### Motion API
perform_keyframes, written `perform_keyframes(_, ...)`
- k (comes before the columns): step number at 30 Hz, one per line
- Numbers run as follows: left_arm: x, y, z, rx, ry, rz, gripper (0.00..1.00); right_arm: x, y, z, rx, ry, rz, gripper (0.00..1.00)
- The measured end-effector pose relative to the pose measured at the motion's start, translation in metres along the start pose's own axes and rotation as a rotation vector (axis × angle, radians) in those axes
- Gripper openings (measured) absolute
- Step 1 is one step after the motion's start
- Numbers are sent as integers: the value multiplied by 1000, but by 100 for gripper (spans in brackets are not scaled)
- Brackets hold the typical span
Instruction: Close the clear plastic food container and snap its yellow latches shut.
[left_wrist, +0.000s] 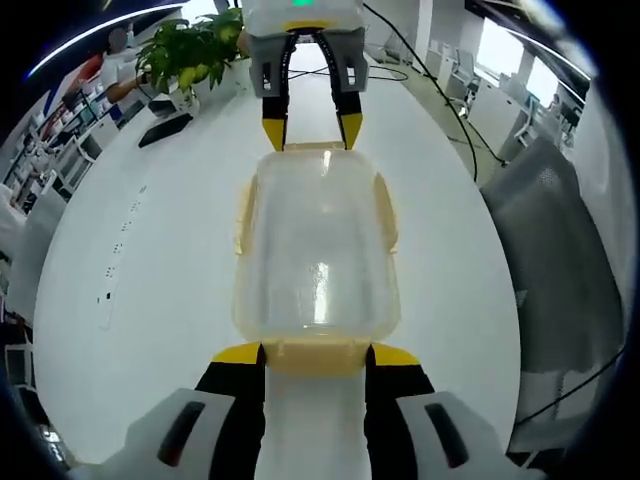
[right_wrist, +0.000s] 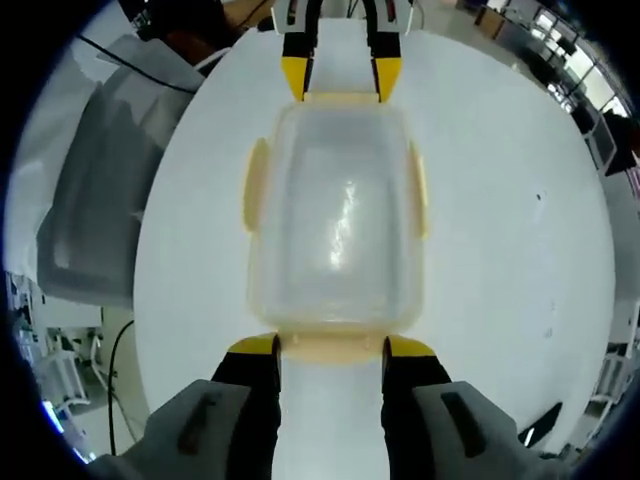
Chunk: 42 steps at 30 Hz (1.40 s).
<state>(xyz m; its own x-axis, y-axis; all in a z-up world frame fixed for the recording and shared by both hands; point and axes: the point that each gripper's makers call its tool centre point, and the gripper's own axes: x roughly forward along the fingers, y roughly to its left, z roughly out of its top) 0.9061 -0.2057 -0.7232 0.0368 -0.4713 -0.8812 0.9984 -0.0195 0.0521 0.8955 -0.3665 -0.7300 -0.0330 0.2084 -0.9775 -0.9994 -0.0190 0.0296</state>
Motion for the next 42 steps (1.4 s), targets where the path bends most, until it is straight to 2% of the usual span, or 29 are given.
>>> perform_keyframes(10, 2, -5, 1, -12, -6, -8, 32, 0, 5, -2, -2, 17, 28, 35)
perform_keyframes(42, 1, -3, 0, -8, -15, -5, 33, 0, 1, -4, 3, 20, 29, 36)
